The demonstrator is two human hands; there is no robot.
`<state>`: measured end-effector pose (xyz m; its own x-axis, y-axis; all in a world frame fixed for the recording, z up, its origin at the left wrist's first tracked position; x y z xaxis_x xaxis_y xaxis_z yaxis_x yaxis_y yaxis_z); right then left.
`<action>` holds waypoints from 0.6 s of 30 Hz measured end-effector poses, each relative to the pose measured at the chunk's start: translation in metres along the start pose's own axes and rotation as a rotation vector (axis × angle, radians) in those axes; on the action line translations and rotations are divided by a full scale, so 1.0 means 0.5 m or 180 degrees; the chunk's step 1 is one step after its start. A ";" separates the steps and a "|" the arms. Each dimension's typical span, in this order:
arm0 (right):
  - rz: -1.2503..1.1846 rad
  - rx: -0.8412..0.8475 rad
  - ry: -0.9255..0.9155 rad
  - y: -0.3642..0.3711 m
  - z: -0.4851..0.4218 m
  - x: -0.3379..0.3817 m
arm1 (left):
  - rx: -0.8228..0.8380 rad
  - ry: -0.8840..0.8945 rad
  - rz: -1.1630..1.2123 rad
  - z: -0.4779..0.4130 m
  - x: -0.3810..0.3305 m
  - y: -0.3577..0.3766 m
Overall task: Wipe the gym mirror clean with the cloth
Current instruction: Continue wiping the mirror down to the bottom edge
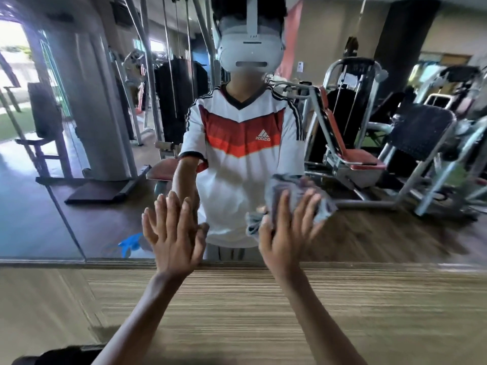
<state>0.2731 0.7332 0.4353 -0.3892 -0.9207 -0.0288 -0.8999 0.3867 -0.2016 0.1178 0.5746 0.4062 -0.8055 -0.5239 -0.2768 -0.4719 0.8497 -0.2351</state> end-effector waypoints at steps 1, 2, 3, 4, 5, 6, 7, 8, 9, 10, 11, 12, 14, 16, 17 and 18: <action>0.0022 0.0212 -0.0507 0.020 0.023 0.045 | -0.0019 0.0007 -0.0008 0.001 0.001 0.002; 0.0092 0.0441 -0.1096 0.037 0.054 0.074 | -0.0030 0.0029 -0.0006 0.002 0.005 0.003; 0.0157 0.0615 -0.1627 0.044 0.082 0.076 | -0.0020 0.0071 -0.0026 0.002 0.008 0.003; 0.0217 0.0722 -0.2009 0.041 0.104 0.060 | 0.0023 0.0123 -0.0042 0.003 0.010 0.002; 0.0283 0.0760 -0.2244 0.030 0.119 0.034 | 0.0087 0.0193 -0.0050 0.005 0.013 -0.002; 0.0353 0.0747 -0.2327 0.014 0.124 0.003 | 0.0159 0.0300 -0.0049 0.010 0.015 -0.006; 0.0449 0.0697 -0.2258 -0.005 0.117 -0.032 | 0.0218 0.0415 -0.0051 0.012 0.019 -0.011; 0.0542 0.0619 -0.2025 -0.023 0.097 -0.066 | 0.0257 0.0492 -0.0045 0.008 0.027 -0.017; 0.0572 0.0480 -0.1629 -0.039 0.068 -0.094 | 0.0250 0.0490 -0.0036 -0.006 0.038 -0.024; 0.0557 0.0282 -0.1119 -0.052 0.034 -0.111 | 0.0182 0.0415 -0.0032 -0.027 0.052 -0.031; 0.0506 0.0088 -0.0581 -0.059 0.003 -0.114 | 0.0085 0.0322 -0.0055 -0.049 0.063 -0.037; 0.0451 -0.0048 -0.0152 -0.056 -0.018 -0.099 | -0.0010 0.0263 -0.0083 -0.064 0.070 -0.041; 0.0312 -0.0082 0.0018 -0.027 -0.031 -0.019 | -0.0160 0.0268 -0.0143 -0.070 0.069 -0.045; 0.0230 0.0250 -0.0651 0.027 0.006 0.085 | -0.0253 0.0340 -0.0145 -0.064 0.065 -0.047; 0.0266 0.0494 -0.1116 0.047 0.040 0.121 | -0.0251 0.0380 -0.0132 -0.061 0.063 -0.046; 0.0340 0.0706 -0.1528 0.057 0.075 0.130 | -0.0246 0.0420 -0.0119 -0.059 0.063 -0.047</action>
<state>0.2296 0.6823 0.3910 -0.2956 -0.8175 -0.4943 -0.7769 0.5068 -0.3736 0.0929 0.5398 0.4308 -0.8246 -0.5472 -0.1434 -0.5244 0.8345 -0.1691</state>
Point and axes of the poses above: each hand's wrist, its own z-axis away from the middle knuckle, its own y-axis out of the palm, x = y × z, the point moved 10 cm from there along -z, towards the middle knuckle, and after that the axes turned 14 degrees about -y, right-handed, at the moved point
